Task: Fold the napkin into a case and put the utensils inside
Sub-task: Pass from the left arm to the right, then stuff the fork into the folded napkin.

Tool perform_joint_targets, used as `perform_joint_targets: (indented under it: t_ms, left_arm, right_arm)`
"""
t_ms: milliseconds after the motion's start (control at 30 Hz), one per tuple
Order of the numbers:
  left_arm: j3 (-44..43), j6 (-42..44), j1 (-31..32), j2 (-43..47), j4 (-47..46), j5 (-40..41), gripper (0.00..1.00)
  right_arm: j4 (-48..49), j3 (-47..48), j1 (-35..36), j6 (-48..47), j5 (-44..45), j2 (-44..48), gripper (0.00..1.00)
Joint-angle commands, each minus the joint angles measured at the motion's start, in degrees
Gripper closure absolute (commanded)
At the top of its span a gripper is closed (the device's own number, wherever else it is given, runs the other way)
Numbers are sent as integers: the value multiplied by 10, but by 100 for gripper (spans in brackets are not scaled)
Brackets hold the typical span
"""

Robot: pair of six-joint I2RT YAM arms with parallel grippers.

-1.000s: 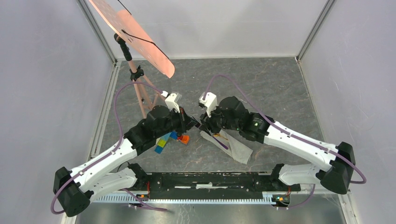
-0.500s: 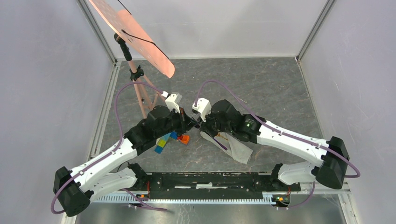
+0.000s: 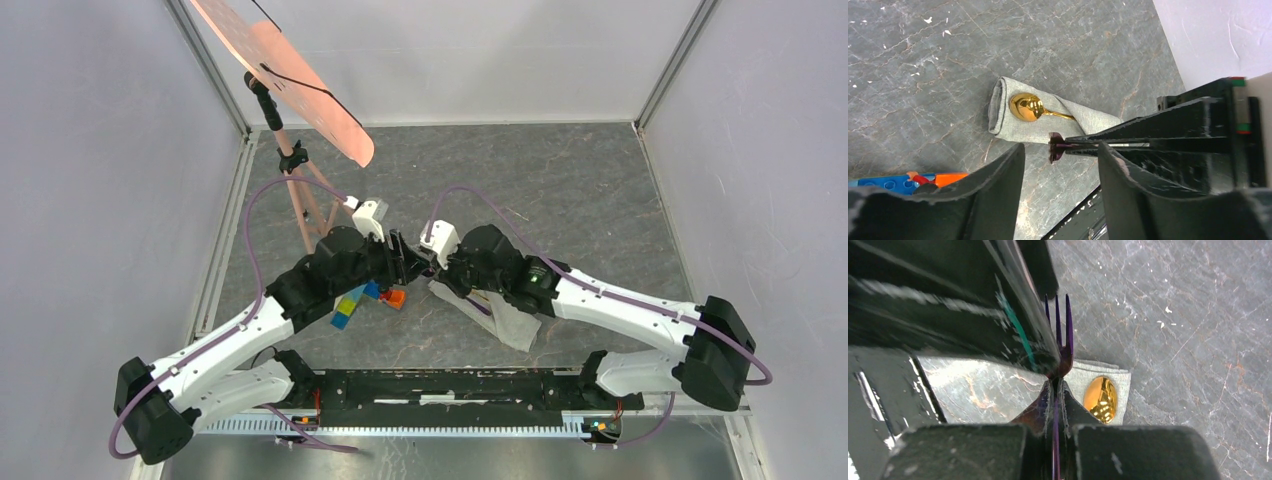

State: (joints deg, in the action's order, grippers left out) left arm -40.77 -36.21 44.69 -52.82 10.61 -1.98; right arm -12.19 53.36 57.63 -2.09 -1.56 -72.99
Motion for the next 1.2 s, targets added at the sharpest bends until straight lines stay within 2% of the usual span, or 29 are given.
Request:
perform_joint_targets:
  t_ms: [0, 200, 500, 900, 1167]
  left_arm:
    - [-5, -30, -19, 6, 9, 17, 35]
    - [35, -79, -62, 24, 20, 9, 36]
    - [57, -78, -66, 28, 11, -14, 32]
    - [58, -78, -66, 13, -9, -36, 31]
    - [59, -76, -66, 14, -6, -37, 31]
  right_arm:
    - [108, -37, -28, -40, -45, 20, 100]
    - [150, -58, -64, -50, -103, -21, 100]
    - [159, -72, -65, -66, -108, -51, 100]
    - [179, -127, -66, -90, -106, -45, 100]
    - [95, -118, -66, -71, -56, -38, 100]
